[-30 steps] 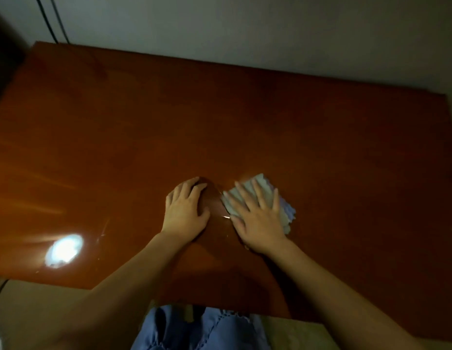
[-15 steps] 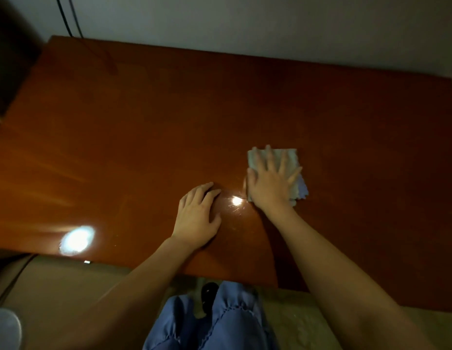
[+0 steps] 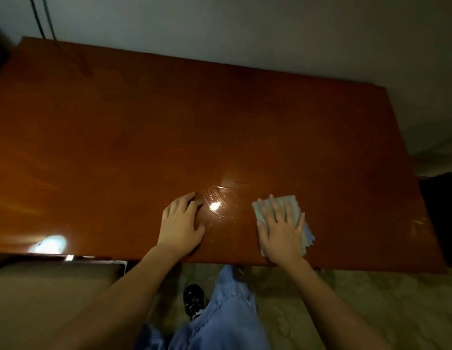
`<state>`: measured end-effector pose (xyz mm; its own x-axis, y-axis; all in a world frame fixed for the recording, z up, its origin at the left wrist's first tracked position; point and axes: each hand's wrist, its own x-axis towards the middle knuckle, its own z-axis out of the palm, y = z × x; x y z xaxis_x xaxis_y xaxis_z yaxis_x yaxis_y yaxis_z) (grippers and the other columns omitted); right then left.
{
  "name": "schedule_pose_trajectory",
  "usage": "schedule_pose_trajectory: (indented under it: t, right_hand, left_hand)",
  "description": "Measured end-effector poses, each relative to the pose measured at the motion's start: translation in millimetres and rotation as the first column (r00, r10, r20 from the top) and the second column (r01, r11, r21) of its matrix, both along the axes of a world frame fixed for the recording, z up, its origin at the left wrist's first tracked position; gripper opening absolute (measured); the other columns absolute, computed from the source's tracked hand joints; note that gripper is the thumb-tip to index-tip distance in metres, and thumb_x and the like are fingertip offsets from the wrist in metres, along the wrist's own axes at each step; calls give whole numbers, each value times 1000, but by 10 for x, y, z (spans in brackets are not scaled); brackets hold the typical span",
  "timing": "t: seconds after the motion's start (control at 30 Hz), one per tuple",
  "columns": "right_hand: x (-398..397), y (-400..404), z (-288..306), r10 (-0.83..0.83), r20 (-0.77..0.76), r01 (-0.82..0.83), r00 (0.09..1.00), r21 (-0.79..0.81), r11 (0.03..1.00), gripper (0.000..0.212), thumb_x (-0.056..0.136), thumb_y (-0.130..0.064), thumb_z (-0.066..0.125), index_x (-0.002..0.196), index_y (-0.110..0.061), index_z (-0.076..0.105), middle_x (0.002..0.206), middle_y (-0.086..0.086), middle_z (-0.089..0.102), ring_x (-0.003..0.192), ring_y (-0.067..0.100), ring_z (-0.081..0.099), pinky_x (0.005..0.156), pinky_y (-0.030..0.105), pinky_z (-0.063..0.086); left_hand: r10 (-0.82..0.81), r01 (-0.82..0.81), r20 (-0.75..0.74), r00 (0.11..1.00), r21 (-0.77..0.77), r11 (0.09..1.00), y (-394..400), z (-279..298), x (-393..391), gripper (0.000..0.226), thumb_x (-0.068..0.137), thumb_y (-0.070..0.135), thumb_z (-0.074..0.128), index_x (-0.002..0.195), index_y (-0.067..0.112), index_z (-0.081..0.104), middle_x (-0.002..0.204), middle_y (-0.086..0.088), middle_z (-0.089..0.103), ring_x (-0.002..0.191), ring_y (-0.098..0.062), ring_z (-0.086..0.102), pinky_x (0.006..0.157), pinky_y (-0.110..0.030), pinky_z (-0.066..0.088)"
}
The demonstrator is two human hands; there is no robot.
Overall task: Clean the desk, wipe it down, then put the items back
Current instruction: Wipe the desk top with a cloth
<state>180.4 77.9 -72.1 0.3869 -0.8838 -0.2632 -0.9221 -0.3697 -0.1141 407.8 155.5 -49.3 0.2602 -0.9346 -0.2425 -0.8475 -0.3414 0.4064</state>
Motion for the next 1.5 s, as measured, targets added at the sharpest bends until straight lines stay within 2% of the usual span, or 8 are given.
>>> schedule_pose_trajectory:
  t: [0.13, 0.33, 0.47, 0.6, 0.97, 1.17, 1.33, 1.5]
  right_hand:
    - [523, -307, 21, -298, 59, 298, 953, 10, 955, 53, 100, -44, 20, 150, -37, 1, 160, -2, -1, 146, 28, -9, 110, 65, -6]
    - [1170, 130, -12, -37, 62, 34, 997, 51, 998, 55, 99, -48, 13, 149, -37, -7, 158, -4, -11, 145, 31, -15, 107, 65, -13]
    - [944, 461, -72, 182, 79, -180, 980, -25, 983, 55, 92, -46, 26, 145, -33, 31, 151, 0, 36, 140, 33, 29, 102, 68, 17]
    - [212, 436, -128, 253, 26, -253, 967, -4, 968, 55, 90, -49, 32, 144, -35, 29, 148, -3, 40, 139, 27, 24, 108, 65, 18]
    - [110, -676, -34, -341, 72, 341, 937, 15, 940, 54, 100, -47, 16, 151, -35, 0, 160, -2, -3, 146, 28, -11, 108, 64, -10]
    - [460, -519, -28, 28, 82, -30, 996, 22, 999, 54, 98, -47, 12, 149, -38, -2, 158, -7, -8, 146, 29, -11, 110, 65, -9]
    - [-91, -261, -127, 426, 48, -424, 904, -45, 905, 50, 92, -48, 32, 141, -35, 35, 149, -2, 38, 139, 30, 26, 105, 67, 21]
    - [-640, -642, -125, 334, 32, -332, 942, -55, 942, 50, 97, -52, 19, 142, -36, 31, 148, -3, 39, 140, 26, 24, 108, 62, 16]
  left_hand:
    - [-42, 42, -14, 999, -26, 999, 177, -13, 27, 54, 91, 33, 51, 142, 24, 35, 152, 4, 24, 141, -16, 18, 114, -33, 13]
    - [-46, 45, -19, 999, -48, 998, 338, -50, 115, 53, 91, 31, 52, 141, 21, 37, 150, 4, 30, 139, -15, 23, 111, -31, 17]
    - [31, -31, 11, 999, -16, 999, 335, -27, 9, 54, 91, 32, 52, 141, 22, 36, 149, 5, 29, 138, -14, 22, 112, -32, 17]
    - [-15, 14, 58, 998, 17, 1000, 114, 23, -118, 57, 91, 38, 49, 143, 24, 32, 150, 5, 25, 139, -15, 18, 113, -35, 15]
    - [-27, 28, 49, 998, -11, 1000, -114, -24, -422, 56, 90, 36, 50, 142, 24, 35, 150, 6, 27, 139, -15, 18, 113, -34, 12]
    - [10, -9, 52, 999, -16, 1000, -175, -31, -475, 53, 89, 36, 51, 139, 25, 38, 148, 6, 31, 137, -15, 22, 110, -35, 16]
    - [-25, 24, 72, 997, 16, 1000, -464, 0, -570, 55, 88, 39, 46, 140, 24, 37, 148, 4, 31, 137, -17, 23, 108, -36, 21]
    - [-32, 32, 67, 997, -7, 999, -749, -2, -673, 53, 88, 32, 54, 139, 22, 40, 147, 4, 33, 137, -17, 25, 110, -37, 20]
